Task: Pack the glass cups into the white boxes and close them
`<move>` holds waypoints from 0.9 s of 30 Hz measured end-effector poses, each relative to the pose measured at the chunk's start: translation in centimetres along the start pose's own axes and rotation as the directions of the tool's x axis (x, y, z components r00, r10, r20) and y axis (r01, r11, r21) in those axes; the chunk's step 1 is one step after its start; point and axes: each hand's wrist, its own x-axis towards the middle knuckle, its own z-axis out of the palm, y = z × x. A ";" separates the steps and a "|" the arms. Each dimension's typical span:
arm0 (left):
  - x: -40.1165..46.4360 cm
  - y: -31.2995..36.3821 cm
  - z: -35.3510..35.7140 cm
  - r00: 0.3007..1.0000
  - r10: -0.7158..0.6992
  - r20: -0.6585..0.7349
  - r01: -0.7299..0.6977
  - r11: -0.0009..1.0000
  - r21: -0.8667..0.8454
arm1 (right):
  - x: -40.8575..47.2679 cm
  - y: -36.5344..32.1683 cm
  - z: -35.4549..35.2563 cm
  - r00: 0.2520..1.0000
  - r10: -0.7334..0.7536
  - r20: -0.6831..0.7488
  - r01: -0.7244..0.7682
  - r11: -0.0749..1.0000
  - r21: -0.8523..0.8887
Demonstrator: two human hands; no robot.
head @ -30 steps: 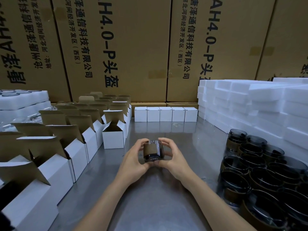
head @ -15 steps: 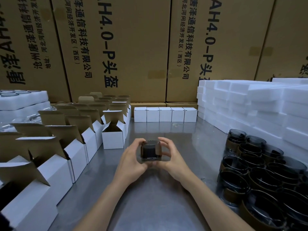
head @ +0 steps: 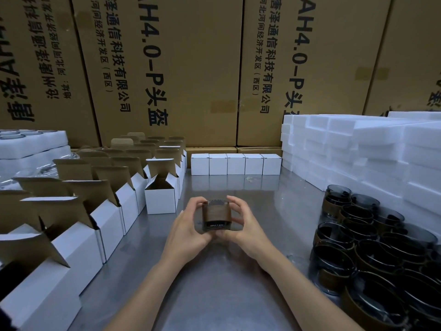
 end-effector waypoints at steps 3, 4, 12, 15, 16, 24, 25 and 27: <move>0.0 -0.1 0.1 0.999 -0.023 0.033 0.024 0.999 -0.032 | 0.0 0.1 0.1 0.997 -0.023 -0.068 0.024 1.000 0.019; 0.0 0.0 0.1 0.999 -0.009 0.045 0.010 1.000 -0.021 | 0.0 0.1 0.2 0.995 -0.035 -0.088 0.036 0.999 0.010; -0.1 0.2 0.1 1.000 0.013 0.021 -0.012 1.000 -0.008 | -0.2 -0.2 0.1 0.999 -0.016 -0.033 0.015 1.000 -0.024; -0.2 0.0 0.2 0.998 -0.032 0.047 0.035 0.997 -0.070 | -0.2 -0.3 0.1 0.999 -0.010 -0.031 0.011 1.000 0.024; -0.2 0.0 0.2 0.998 -0.037 0.056 0.041 0.996 -0.085 | -0.1 -0.3 0.2 0.999 -0.008 -0.033 0.010 0.999 0.051; -0.1 -0.4 0.4 0.983 -0.085 0.162 0.101 0.990 -0.094 | -0.1 -0.3 0.4 0.998 0.064 -0.022 -0.060 0.989 0.135; -0.1 -0.4 0.4 0.980 -0.085 0.181 0.102 0.991 -0.085 | -0.1 -0.3 0.4 0.997 0.067 -0.036 -0.062 0.991 0.116; -0.1 -0.2 0.4 0.973 -0.084 0.213 0.099 0.993 -0.059 | -0.2 -0.3 0.4 0.997 0.066 -0.049 -0.062 0.995 0.078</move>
